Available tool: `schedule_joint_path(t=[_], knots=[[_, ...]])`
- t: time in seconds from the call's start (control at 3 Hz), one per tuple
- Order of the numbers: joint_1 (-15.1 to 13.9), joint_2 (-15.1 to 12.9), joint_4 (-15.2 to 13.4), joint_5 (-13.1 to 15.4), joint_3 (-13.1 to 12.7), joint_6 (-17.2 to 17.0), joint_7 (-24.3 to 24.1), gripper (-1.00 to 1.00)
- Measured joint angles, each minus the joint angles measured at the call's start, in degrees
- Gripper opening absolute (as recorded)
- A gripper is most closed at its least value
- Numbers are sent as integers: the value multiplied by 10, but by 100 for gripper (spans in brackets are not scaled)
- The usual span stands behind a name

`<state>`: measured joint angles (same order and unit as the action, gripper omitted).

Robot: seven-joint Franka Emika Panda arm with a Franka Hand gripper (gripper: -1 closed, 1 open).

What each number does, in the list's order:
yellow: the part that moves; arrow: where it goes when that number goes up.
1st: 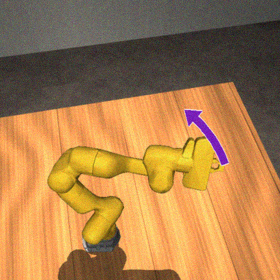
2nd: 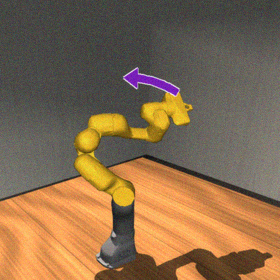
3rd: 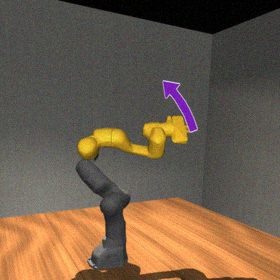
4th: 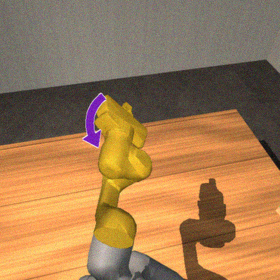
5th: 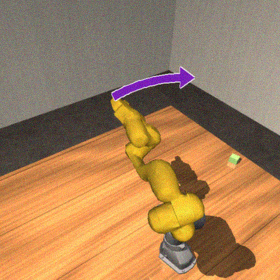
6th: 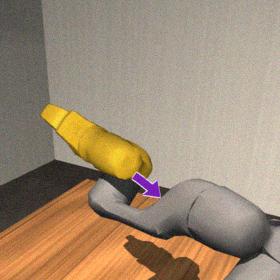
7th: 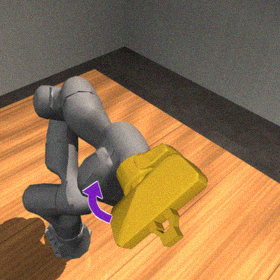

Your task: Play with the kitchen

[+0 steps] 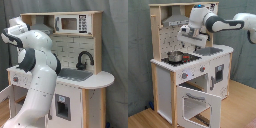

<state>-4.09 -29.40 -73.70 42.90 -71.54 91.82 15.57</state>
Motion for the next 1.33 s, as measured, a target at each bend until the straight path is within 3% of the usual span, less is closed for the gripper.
schedule_joint_path(t=[0.67, 1.33], knots=[[83, -51, 65, 32, 52, -16, 5, 100], [157, -95, 151, 61, 89, -55, 19, 100]])
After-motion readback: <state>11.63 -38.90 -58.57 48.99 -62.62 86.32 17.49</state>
